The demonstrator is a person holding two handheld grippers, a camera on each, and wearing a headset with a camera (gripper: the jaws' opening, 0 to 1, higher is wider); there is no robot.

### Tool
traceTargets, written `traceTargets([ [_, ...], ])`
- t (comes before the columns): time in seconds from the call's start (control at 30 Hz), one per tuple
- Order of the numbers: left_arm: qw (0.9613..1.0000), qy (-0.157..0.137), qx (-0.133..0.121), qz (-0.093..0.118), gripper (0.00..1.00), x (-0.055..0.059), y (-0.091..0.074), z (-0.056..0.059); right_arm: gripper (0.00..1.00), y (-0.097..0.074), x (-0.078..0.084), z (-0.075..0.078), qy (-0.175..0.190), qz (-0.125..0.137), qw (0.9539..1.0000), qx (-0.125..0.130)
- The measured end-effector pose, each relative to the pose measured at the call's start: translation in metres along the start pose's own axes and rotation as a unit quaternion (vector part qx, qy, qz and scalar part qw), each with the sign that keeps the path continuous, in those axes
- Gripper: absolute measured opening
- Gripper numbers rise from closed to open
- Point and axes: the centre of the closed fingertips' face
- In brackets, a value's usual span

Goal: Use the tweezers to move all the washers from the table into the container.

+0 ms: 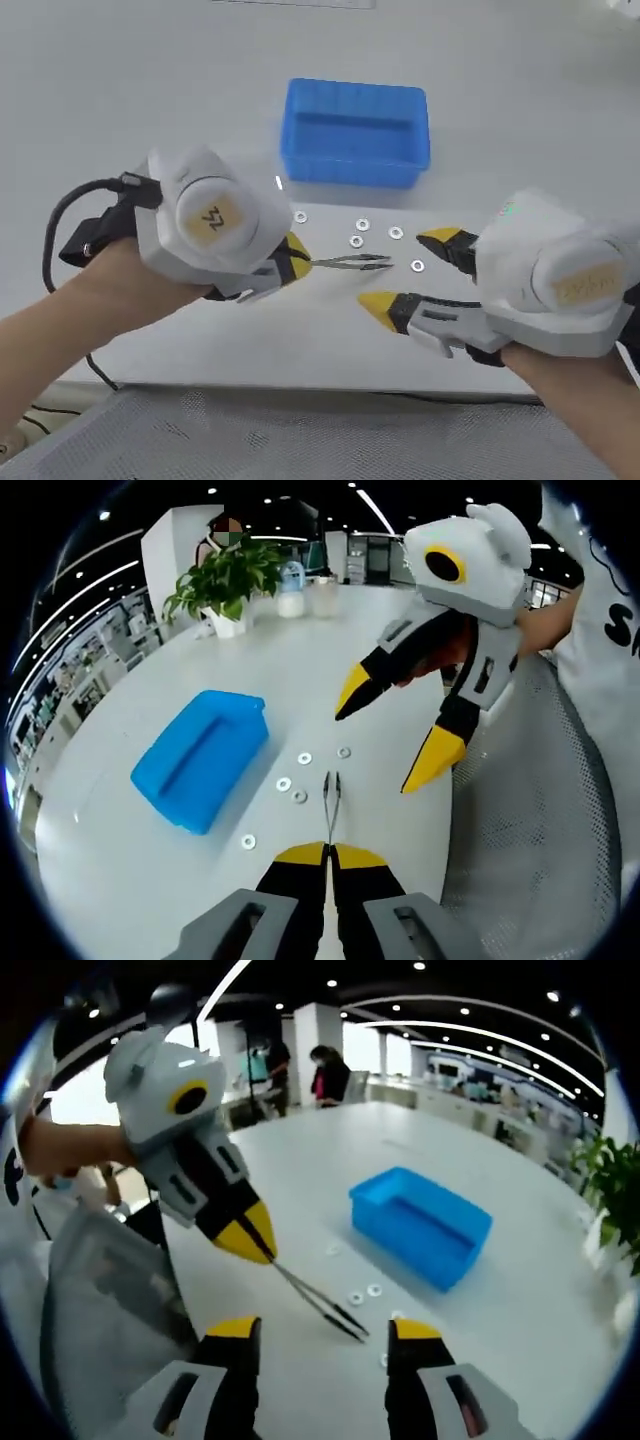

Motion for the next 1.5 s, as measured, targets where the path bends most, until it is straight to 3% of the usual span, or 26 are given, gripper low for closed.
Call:
traceTargets([
  [0.2, 0.9999, 0.004, -0.002, 0.015, 0.0, -0.021, -0.013, 0.004, 0.32, 0.012, -0.004, -0.011, -0.041, -0.008, 0.9988, -0.025],
  [0.6, 0.9988, 0.041, 0.007, 0.024, 0.0, -0.036, -0.024, 0.008, 0.06, 0.028, -0.03, -0.022, -0.062, 0.011, 0.9947, -0.081],
  [0.8, 0.9982, 0.058, 0.008, 0.017, 0.0, -0.038, -0.024, 0.008, 0.06, 0.032, -0.032, -0.025, -0.064, 0.013, 0.9933, -0.095],
  [0.97, 0.9966, 0.079, 0.016, 0.017, 0.0, -0.045, -0.025, 0.01, 0.06, 0.037, -0.036, -0.029, -0.08, 0.015, 0.9911, -0.105],
  [1.17, 0.9921, 0.12, 0.036, 0.011, 0.0, -0.042, -0.022, 0.014, 0.07, 0.046, -0.04, -0.033, -0.099, 0.019, 0.9873, -0.123],
  [1.2, 0.9908, 0.128, 0.038, 0.02, 0.0, -0.044, -0.021, 0.014, 0.07, 0.048, -0.039, -0.033, -0.101, 0.017, 0.9871, -0.124],
  [1.3, 0.9901, 0.136, 0.034, 0.015, 0.0, -0.042, -0.021, 0.012, 0.05, 0.051, -0.038, -0.033, -0.11, 0.014, 0.9855, -0.129],
  [1.4, 0.992, 0.123, 0.023, 0.017, 0.0, -0.041, -0.021, 0.01, 0.04, 0.051, -0.038, -0.033, -0.12, 0.014, 0.984, -0.131],
  [1.5, 0.9973, 0.065, -0.015, 0.03, 0.0, -0.039, -0.021, 0.004, 0.03, 0.051, -0.039, -0.032, -0.126, 0.017, 0.9838, -0.126],
])
Point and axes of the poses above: the centre of the closed fingertips' face, and the gripper's own axes: y roughly forward along the fingers, z roughly to its right, x roughly out of its underside, and after that the axes turned 3 degrees about -x, right-handed
